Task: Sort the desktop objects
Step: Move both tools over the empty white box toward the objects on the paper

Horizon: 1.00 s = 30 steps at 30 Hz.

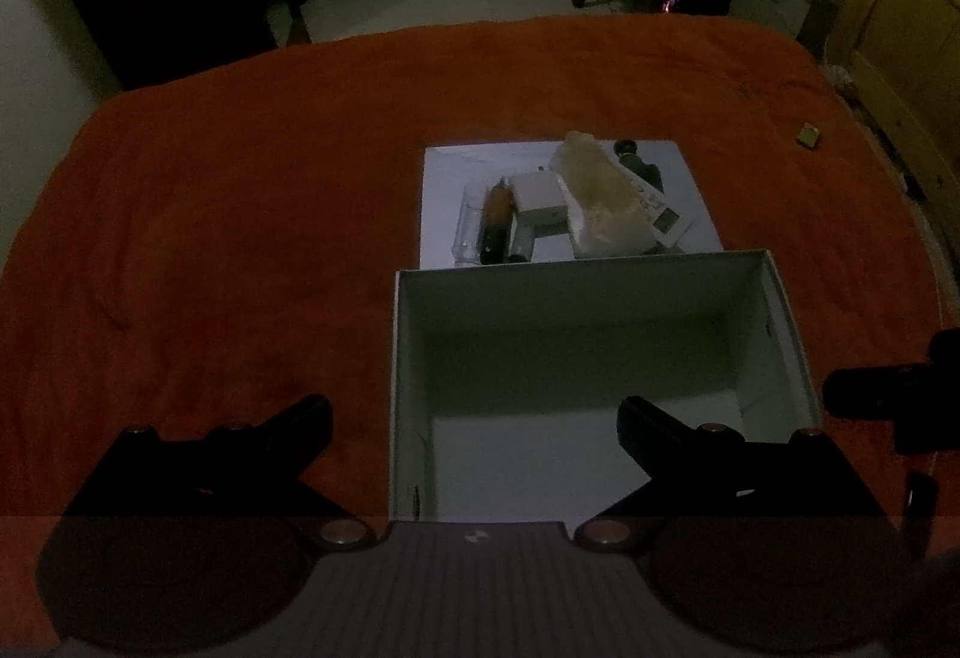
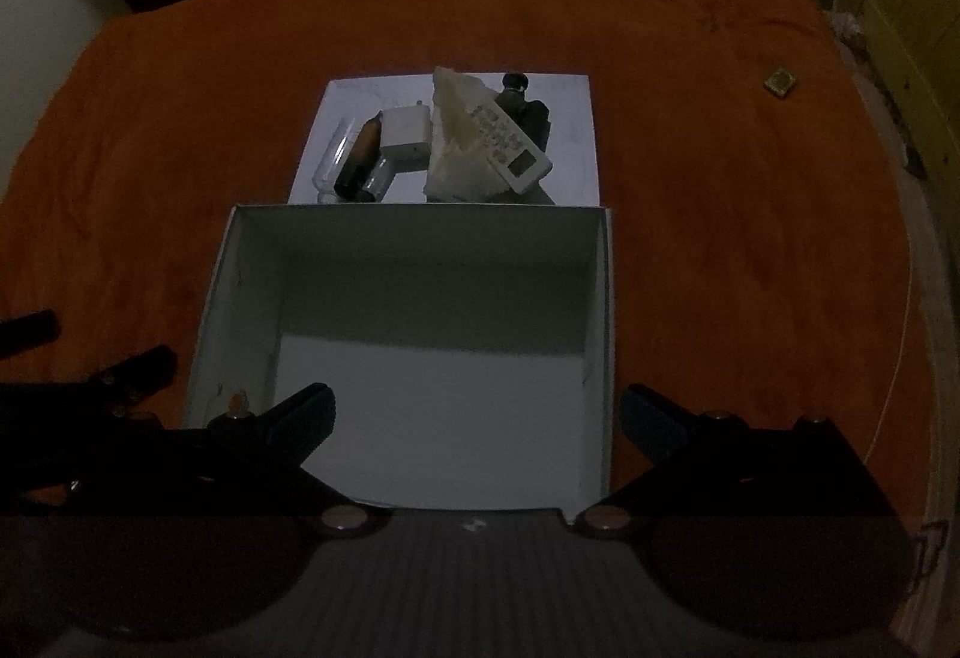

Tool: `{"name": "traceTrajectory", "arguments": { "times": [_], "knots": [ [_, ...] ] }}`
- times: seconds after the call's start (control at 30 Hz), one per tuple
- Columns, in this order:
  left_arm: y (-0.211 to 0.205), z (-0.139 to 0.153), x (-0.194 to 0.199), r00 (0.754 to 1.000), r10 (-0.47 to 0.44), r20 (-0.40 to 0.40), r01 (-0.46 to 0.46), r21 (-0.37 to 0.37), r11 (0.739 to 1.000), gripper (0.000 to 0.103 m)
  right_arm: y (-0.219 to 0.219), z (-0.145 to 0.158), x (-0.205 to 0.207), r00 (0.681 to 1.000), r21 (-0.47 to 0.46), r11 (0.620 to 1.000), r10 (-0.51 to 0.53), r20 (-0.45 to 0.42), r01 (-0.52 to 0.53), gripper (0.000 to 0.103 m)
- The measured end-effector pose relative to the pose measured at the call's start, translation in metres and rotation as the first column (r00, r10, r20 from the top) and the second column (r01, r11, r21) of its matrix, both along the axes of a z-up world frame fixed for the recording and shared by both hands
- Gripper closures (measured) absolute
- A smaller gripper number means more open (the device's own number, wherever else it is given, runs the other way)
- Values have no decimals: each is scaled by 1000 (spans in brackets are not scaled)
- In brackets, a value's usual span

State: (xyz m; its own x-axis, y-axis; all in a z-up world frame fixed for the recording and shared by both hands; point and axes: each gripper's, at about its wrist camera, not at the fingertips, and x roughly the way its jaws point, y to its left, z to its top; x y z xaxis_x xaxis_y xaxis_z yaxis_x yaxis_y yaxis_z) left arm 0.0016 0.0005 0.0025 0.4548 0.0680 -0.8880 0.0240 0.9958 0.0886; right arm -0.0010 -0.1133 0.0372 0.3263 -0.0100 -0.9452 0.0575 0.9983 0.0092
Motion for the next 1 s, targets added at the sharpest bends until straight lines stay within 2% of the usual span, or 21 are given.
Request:
{"name": "traceTrajectory", "arguments": {
  "times": [0.23,0.37,0.5,0.67,0.77,0.9,1.0],
  "knots": [
    [-1,7,-1,999,-22,34,22,-16,1000,0,2,2,-3,1000,-1,1000,17,13,-17,0],
    [-3,9,0,999,-46,26,47,-26,999,0,4,-2,-3,999,-26,999,40,24,-39,0],
    [-7,6,5,997,-71,14,71,3,997,0,8,-10,-4,997,-84,994,69,22,-67,0],
    [-11,5,14,993,-120,2,120,23,992,0,5,-10,2,996,-81,992,93,12,-92,0],
    [-9,5,26,988,-154,-21,154,0,988,0,-4,-5,14,996,-79,993,87,6,-87,0],
    [0,6,52,989,-145,-26,144,-33,989,0,-23,1,41,996,-76,994,80,38,-77,0],
    [8,4,80,990,-144,-10,144,-6,990,0,-38,4,64,994,-85,995,66,82,-59,0]
  ]
}}
